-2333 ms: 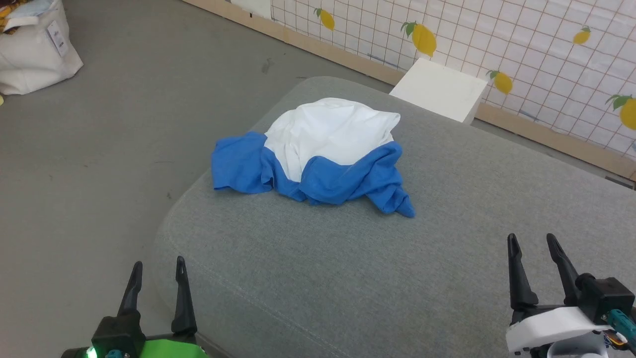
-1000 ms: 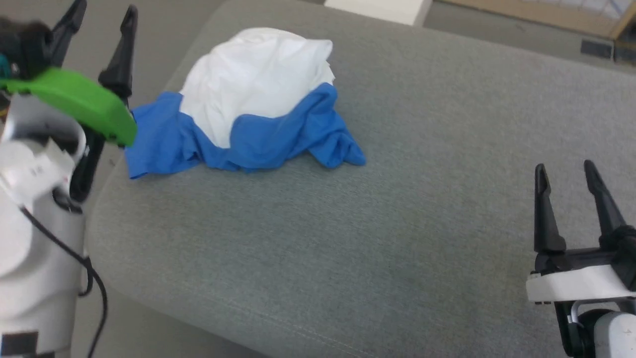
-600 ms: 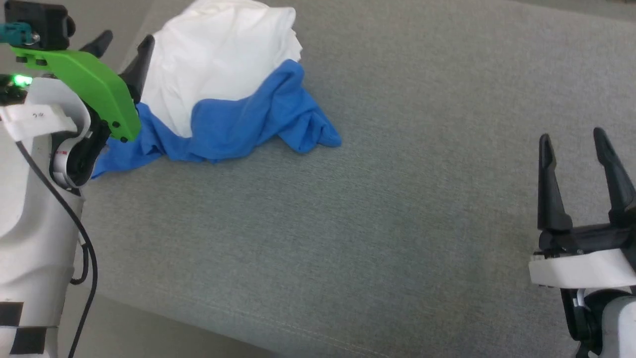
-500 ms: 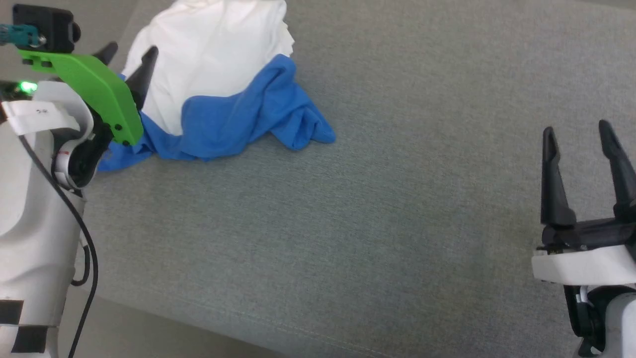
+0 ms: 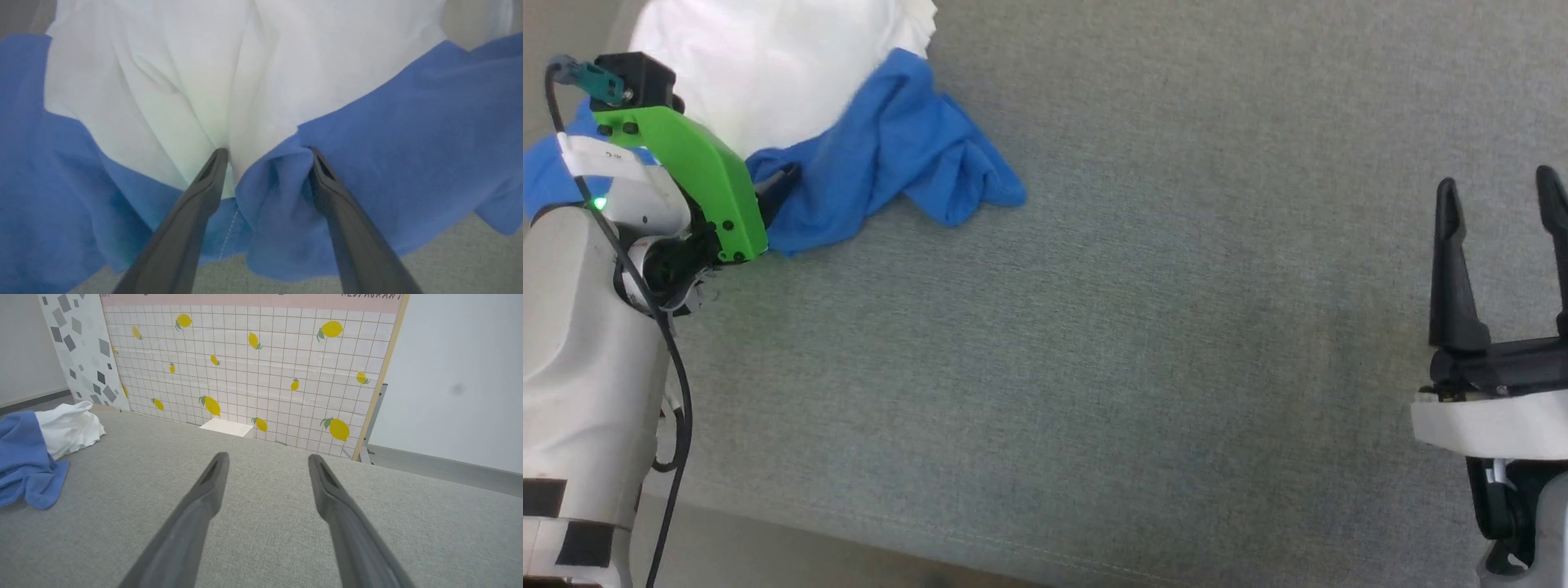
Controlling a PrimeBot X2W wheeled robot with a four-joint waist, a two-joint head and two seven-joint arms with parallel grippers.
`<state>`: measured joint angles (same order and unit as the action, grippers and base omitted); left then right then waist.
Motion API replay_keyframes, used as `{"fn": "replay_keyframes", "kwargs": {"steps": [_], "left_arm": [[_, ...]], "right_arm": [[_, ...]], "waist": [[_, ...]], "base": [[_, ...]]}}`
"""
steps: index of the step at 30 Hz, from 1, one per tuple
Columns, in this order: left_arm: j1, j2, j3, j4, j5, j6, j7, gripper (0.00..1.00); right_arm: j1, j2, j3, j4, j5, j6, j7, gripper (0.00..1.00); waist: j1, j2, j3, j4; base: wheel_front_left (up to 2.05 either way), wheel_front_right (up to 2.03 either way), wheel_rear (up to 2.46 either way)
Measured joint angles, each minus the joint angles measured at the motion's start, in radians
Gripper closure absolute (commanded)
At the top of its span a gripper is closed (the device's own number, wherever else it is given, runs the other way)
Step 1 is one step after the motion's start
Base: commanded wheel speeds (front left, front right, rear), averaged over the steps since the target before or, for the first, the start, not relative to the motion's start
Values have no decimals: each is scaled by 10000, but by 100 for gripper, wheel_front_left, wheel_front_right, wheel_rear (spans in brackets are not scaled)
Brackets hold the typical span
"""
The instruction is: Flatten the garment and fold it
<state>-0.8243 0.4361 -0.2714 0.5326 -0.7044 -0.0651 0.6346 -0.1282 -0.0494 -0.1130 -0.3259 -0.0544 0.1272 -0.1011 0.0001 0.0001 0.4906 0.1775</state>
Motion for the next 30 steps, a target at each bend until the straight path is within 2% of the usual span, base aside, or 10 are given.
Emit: {"fn": "replay_keyframes", "kwargs": {"steps": [4,5,6,15,20,24,30], "left_arm": [[-157,4,90,215,-102,316,240,0],[-244,17,121,240,-104,322,238,8],[-318,27,144,263,-125,297,213,100],[-794,84,48,759,-163,-148,-353,100],[-830,221,-96,1003,-75,-341,-788,100],[-848,575,-146,974,-2,-428,-1068,100],[-1087,874,-407,290,86,-575,-1770,100]], "right_arm": [[-168,-2,-19,-134,-31,0,44,0],[-208,-2,-21,-157,-50,0,44,0],[-236,0,-17,-169,-59,0,44,0],[-399,-2,-42,29,-61,0,-46,0],[-452,-2,-2,453,125,0,-274,0],[-453,-2,-4,784,337,0,-504,0],[-367,-4,-150,1233,663,0,-779,0]], "waist": [[0,0,364,-139],[-1,0,458,-174],[0,0,547,-205],[0,0,771,-355],[0,0,359,-373],[0,-1,-50,-421],[0,0,-798,-499]], "base": [[0,0,0],[0,0,0],[0,0,0],[0,0,0],[0,0,0],[0,0,0],[0,0,0]]}}
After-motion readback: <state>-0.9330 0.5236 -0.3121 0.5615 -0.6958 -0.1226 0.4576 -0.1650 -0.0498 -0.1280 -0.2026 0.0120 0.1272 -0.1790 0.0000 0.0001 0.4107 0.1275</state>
